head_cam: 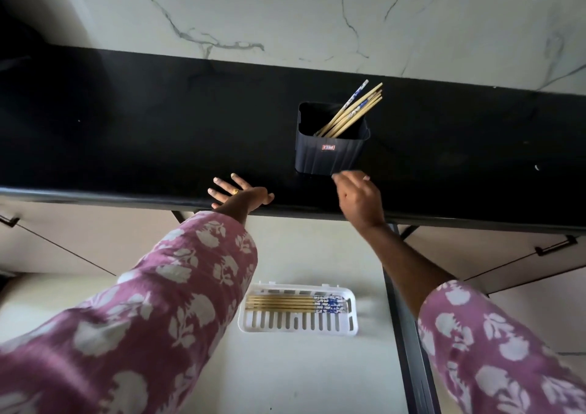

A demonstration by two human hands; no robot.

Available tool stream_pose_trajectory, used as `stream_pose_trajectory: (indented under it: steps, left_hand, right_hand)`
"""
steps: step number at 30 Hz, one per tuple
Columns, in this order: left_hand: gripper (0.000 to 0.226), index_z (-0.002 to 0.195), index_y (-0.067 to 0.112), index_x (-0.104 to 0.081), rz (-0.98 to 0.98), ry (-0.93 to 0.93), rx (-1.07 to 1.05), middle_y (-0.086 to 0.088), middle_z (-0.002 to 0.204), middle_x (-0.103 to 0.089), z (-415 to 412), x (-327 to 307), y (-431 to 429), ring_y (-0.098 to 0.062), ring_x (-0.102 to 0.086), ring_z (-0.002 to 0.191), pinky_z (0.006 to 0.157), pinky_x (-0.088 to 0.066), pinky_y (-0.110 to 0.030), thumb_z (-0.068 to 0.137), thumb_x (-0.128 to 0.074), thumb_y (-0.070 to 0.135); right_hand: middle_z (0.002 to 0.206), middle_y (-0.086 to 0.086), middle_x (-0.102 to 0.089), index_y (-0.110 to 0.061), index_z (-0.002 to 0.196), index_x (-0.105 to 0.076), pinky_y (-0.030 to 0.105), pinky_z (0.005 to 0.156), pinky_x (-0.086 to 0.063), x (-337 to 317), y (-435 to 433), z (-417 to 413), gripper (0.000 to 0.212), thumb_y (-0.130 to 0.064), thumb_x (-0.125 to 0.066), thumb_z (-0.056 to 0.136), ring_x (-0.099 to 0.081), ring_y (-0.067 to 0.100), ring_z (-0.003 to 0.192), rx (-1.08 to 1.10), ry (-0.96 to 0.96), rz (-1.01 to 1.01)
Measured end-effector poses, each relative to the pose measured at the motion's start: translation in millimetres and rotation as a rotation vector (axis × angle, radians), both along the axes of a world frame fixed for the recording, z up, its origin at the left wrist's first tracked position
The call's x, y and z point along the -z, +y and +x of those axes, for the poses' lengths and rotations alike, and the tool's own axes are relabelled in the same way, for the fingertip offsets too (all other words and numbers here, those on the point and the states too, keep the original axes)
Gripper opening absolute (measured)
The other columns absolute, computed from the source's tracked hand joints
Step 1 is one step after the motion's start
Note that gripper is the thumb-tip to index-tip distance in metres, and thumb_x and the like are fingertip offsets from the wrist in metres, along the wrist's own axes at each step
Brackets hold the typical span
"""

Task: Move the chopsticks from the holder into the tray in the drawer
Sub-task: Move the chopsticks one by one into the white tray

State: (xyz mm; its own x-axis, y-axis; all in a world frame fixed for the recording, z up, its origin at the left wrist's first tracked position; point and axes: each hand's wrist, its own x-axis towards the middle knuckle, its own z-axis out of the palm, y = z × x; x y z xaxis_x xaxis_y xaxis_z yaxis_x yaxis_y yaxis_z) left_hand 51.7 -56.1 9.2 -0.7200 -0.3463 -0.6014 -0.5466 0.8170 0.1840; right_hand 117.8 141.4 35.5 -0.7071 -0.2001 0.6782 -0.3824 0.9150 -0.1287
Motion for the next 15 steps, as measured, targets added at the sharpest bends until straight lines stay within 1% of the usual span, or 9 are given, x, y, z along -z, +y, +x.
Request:
stream_pose_trajectory:
  steps: [3, 4, 6, 8, 10, 12, 13, 14, 15]
  left_hand:
    - [0.11, 0.148, 0.014, 0.014, -0.001, -0.013, -0.001, -0.025, 0.152, 0.022, -1.7, -0.8, -0.2, -0.049, 0.017, 0.138, 0.112, 0.002, -0.058, 0.078, -0.046, 0.073]
    - [0.11, 0.148, 0.015, 0.015, 0.001, -0.017, -0.002, -0.024, 0.152, 0.023, -2.3, -0.8, -0.6, -0.049, 0.018, 0.138, 0.112, 0.002, -0.058, 0.078, -0.047, 0.072]
    - [0.11, 0.148, 0.015, 0.017, 0.001, -0.022, -0.003, -0.023, 0.152, 0.024, -2.8, -0.4, -0.2, -0.048, 0.019, 0.138, 0.112, 0.002, -0.057, 0.078, -0.048, 0.071]
    - [0.11, 0.148, 0.016, 0.017, -0.002, -0.021, -0.003, -0.023, 0.152, 0.025, -3.5, 0.1, 0.7, -0.048, 0.019, 0.138, 0.113, 0.002, -0.057, 0.079, -0.048, 0.071]
    - [0.11, 0.148, 0.015, 0.017, -0.012, -0.021, 0.0, -0.023, 0.152, 0.025, -3.7, 0.2, 1.4, -0.048, 0.018, 0.138, 0.113, 0.002, -0.057, 0.079, -0.049, 0.07]
    - [0.11, 0.148, 0.015, 0.018, -0.02, -0.029, 0.002, -0.023, 0.152, 0.025, -4.5, -0.1, 1.9, -0.048, 0.018, 0.138, 0.113, 0.001, -0.057, 0.079, -0.049, 0.07]
    - [0.11, 0.147, 0.016, 0.018, -0.024, -0.033, 0.001, -0.023, 0.152, 0.025, -4.9, -0.2, 2.0, -0.048, 0.018, 0.138, 0.113, 0.001, -0.057, 0.079, -0.049, 0.07]
    - [0.11, 0.147, 0.016, 0.019, -0.027, -0.038, 0.001, -0.023, 0.152, 0.026, -5.6, -0.2, 1.9, -0.048, 0.019, 0.138, 0.113, 0.0, -0.057, 0.079, -0.049, 0.07]
    - [0.11, 0.147, 0.016, 0.02, -0.03, -0.044, 0.001, -0.022, 0.152, 0.026, -6.1, -0.2, 1.7, -0.048, 0.019, 0.138, 0.113, 0.0, -0.057, 0.079, -0.049, 0.07]
  right_hand:
    - [0.077, 0.015, -0.073, 0.001, 0.082, -0.074, 0.029, 0.062, -0.057, -25.8, 9.1, -29.7, 0.014, 0.01, -0.072, 0.071, -0.07, 0.029, 0.068, 0.137, 0.049, -0.09]
    - [0.083, 0.017, -0.073, 0.002, 0.086, -0.073, 0.031, 0.067, -0.057, -32.7, 11.8, -38.7, 0.013, 0.007, -0.069, 0.075, -0.07, 0.031, 0.074, 0.179, 0.035, -0.134]
    - [0.097, 0.021, -0.072, 0.004, 0.098, -0.071, 0.035, 0.081, -0.053, -46.2, 18.5, -57.1, 0.018, 0.002, -0.06, 0.084, -0.067, 0.034, 0.09, 0.272, -0.055, -0.259]
    - [0.108, 0.02, -0.069, 0.002, 0.107, -0.069, 0.034, 0.09, -0.046, -57.1, 27.4, -76.3, 0.023, -0.003, -0.056, 0.088, -0.064, 0.033, 0.101, 0.366, -0.14, -0.378]
    - [0.112, 0.018, -0.069, -0.001, 0.11, -0.068, 0.027, 0.091, -0.043, -66.4, 34.3, -94.5, 0.024, -0.009, -0.058, 0.089, -0.064, 0.029, 0.104, 0.452, -0.233, -0.504]
    - [0.109, 0.018, -0.071, 0.0, 0.108, -0.069, 0.023, 0.083, -0.046, -71.7, 39.6, -112.7, 0.025, -0.016, -0.062, 0.088, -0.066, 0.026, 0.101, 0.501, -0.33, -0.625]
    - [0.106, 0.019, -0.071, 0.001, 0.106, -0.069, 0.024, 0.079, -0.047, -72.1, 42.6, -122.2, 0.027, -0.018, -0.064, 0.087, -0.067, 0.026, 0.098, 0.519, -0.374, -0.697]
    - [0.107, 0.02, -0.071, 0.003, 0.106, -0.068, 0.025, 0.079, -0.049, -71.4, 45.7, -131.5, 0.031, -0.021, -0.067, 0.085, -0.067, 0.026, 0.098, 0.543, -0.415, -0.79]
    - [0.11, 0.02, -0.07, 0.004, 0.109, -0.067, 0.027, 0.082, -0.052, -70.9, 47.9, -139.3, 0.037, -0.023, -0.07, 0.084, -0.067, 0.026, 0.101, 0.565, -0.457, -0.906]
